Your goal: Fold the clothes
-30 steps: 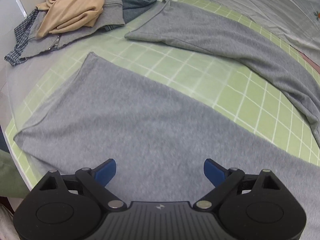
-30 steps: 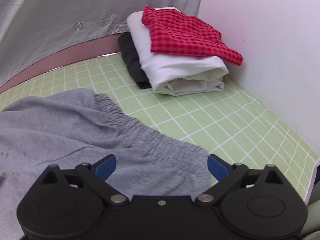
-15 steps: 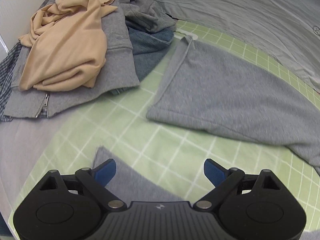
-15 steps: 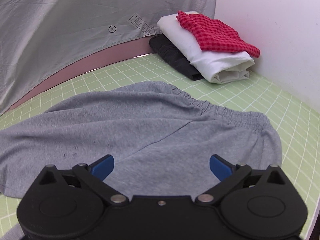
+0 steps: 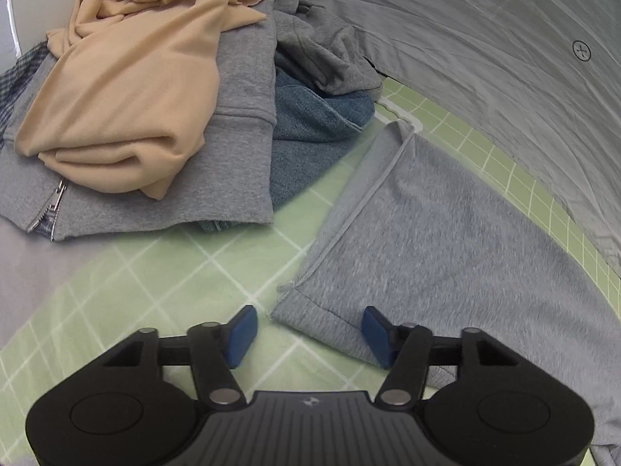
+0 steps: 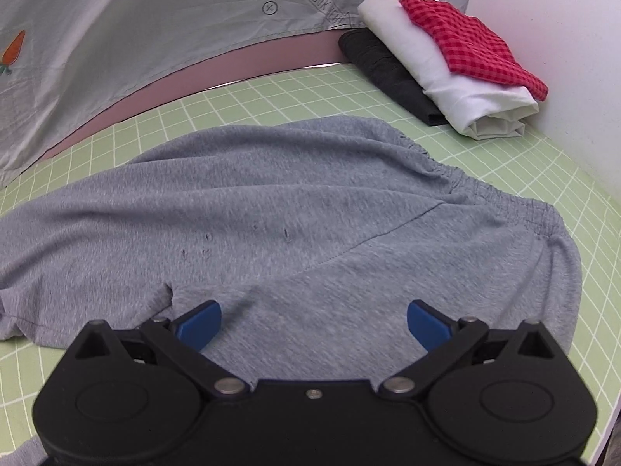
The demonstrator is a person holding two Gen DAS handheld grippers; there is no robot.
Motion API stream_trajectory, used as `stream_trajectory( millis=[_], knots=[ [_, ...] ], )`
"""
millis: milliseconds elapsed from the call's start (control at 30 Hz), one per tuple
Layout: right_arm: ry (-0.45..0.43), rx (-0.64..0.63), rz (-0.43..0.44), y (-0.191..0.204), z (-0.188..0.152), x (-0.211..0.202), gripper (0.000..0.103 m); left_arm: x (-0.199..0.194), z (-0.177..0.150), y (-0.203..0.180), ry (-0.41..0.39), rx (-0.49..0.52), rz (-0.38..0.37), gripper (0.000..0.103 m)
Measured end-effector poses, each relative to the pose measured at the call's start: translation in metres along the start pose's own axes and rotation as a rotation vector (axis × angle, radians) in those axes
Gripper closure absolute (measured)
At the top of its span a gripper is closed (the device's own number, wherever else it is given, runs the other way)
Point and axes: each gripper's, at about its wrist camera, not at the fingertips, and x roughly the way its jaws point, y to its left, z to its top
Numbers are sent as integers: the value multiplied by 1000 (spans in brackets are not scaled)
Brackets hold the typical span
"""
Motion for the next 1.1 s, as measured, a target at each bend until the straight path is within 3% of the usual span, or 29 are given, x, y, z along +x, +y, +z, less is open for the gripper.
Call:
stream_trajectory(
  millis=[33,100,367,567,800,933,967,1033,1100],
  knots=[
    [2,-9,6,2,0,1,0,1,0,-2,1,20,4,97],
    [6,-27,18,7,1,2,0,-1,1,-1,-5,23,-4,101],
    [-23,-37,27,5,3,-1,0,-57,20,31,-148,-11,35,102],
    [-3,-1,34,-6,4,5,0,-37,3,64,-34,-84,128,101],
    [2,-5,41,-12,11,16,0,-24,-21,73,48,-44,196,100],
    [-29,-12,45,-14,30,27,0,-24,-16,63,56,15,229,92],
    [-41,-2,47,-17,38,31,0,-25,-14,60,52,21,233,86],
    [-64,16,50,-23,56,40,0,-28,-10,53,45,31,242,58],
    [-86,22,31,-30,73,50,0,-30,-7,44,36,45,247,50]
  ],
)
